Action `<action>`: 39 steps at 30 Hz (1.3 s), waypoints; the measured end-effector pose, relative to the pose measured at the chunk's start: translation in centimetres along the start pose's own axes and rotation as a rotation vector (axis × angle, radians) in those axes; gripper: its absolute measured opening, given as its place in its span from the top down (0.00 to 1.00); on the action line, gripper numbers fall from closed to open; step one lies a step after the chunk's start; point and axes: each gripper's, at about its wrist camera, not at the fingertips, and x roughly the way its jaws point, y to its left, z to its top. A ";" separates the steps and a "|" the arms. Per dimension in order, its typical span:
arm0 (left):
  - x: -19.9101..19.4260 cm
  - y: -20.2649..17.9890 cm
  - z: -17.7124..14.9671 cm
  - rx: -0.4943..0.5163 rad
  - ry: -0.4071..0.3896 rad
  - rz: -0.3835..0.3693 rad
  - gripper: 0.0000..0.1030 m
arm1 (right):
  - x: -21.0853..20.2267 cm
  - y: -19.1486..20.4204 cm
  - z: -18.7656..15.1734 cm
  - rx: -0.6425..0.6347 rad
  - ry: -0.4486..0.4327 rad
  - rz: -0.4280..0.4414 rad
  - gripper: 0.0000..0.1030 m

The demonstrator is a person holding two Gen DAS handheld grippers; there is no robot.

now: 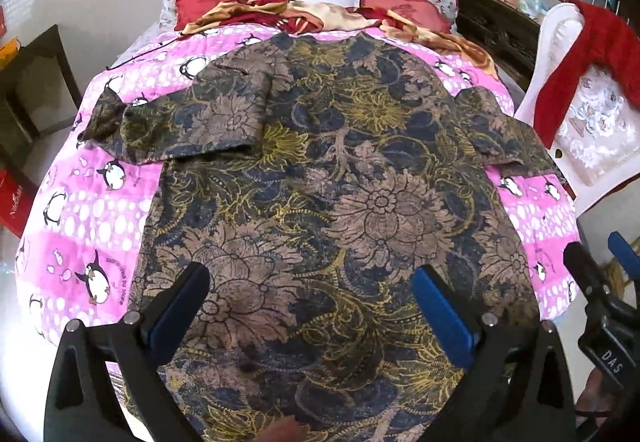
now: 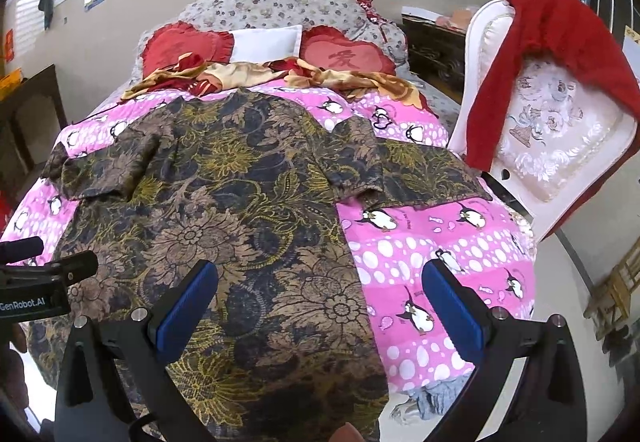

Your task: Fold small clothes

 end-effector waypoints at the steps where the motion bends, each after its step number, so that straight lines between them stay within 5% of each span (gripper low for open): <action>1: 0.0 0.1 0.0 0.001 -0.001 -0.001 0.00 | 0.0 0.0 0.0 -0.002 0.000 0.001 0.00; 39: 2.6 -3.6 -1.9 0.079 0.048 0.004 0.00 | 0.8 0.3 0.3 -0.042 0.017 -0.088 0.00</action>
